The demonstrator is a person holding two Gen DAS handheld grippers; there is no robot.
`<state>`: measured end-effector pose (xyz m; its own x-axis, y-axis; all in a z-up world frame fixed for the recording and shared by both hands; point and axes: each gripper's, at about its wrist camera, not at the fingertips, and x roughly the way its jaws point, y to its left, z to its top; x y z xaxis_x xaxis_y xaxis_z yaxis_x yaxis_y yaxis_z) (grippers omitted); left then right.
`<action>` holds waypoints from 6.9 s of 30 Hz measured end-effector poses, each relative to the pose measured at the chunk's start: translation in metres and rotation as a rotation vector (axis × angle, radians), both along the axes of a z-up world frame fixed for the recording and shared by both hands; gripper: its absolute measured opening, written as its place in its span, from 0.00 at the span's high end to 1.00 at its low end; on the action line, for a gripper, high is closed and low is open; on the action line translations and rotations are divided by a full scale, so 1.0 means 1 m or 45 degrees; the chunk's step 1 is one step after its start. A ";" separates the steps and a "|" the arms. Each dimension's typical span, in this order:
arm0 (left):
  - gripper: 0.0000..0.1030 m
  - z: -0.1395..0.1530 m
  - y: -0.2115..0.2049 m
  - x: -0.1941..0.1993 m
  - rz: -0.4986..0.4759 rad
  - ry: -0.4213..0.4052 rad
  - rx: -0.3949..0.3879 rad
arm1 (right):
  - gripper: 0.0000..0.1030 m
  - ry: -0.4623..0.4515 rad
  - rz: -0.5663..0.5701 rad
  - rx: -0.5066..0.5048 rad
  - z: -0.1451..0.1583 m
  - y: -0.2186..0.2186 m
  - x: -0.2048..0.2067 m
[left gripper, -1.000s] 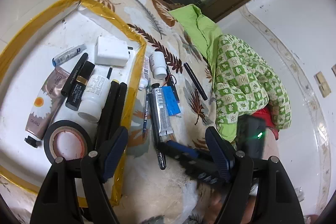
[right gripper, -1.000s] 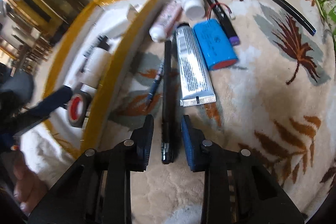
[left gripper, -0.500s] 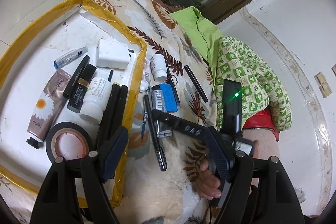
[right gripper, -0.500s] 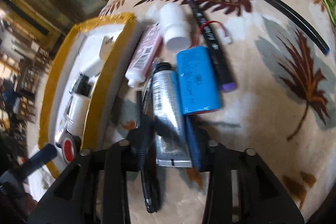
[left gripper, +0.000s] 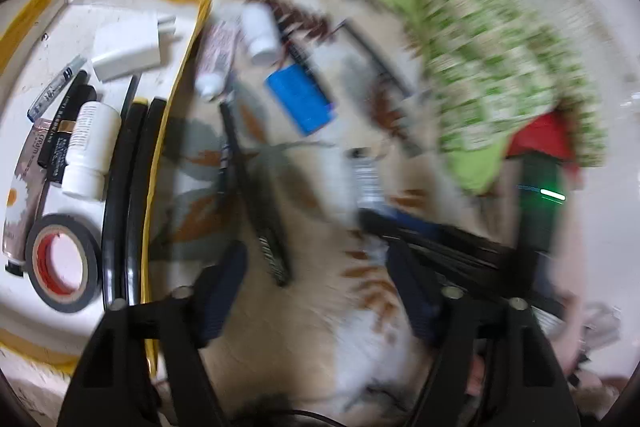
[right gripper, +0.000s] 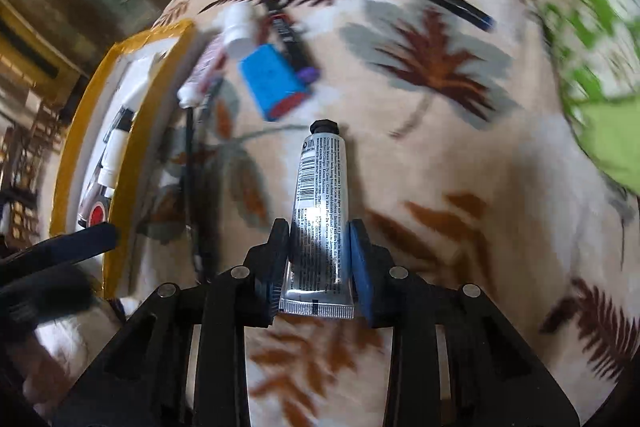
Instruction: Organize objects
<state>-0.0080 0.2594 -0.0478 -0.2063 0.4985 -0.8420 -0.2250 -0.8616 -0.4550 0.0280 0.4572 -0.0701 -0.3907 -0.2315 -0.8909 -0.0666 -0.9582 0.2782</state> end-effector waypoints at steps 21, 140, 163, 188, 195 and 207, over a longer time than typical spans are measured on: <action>0.87 -0.043 0.045 -0.013 -0.145 -0.020 -0.252 | 0.57 -0.001 0.001 -0.048 -0.020 -0.009 -0.013; 0.33 0.009 -0.073 0.016 0.179 0.276 0.210 | 0.51 0.135 0.171 -0.006 -0.004 -0.053 -0.109; 0.44 -0.028 0.035 -0.065 -0.028 0.058 -0.166 | 0.70 0.114 -0.096 -0.203 -0.001 0.005 -0.007; 0.93 -0.020 -0.070 -0.003 0.204 0.046 0.280 | 0.64 0.030 -0.047 0.077 -0.011 -0.032 -0.024; 0.93 -0.004 -0.112 0.002 0.319 0.114 0.345 | 0.64 -0.008 -0.089 -0.039 -0.013 -0.026 -0.020; 0.93 0.005 -0.187 0.002 0.507 0.162 0.333 | 0.65 0.072 0.056 -0.185 0.026 -0.077 -0.014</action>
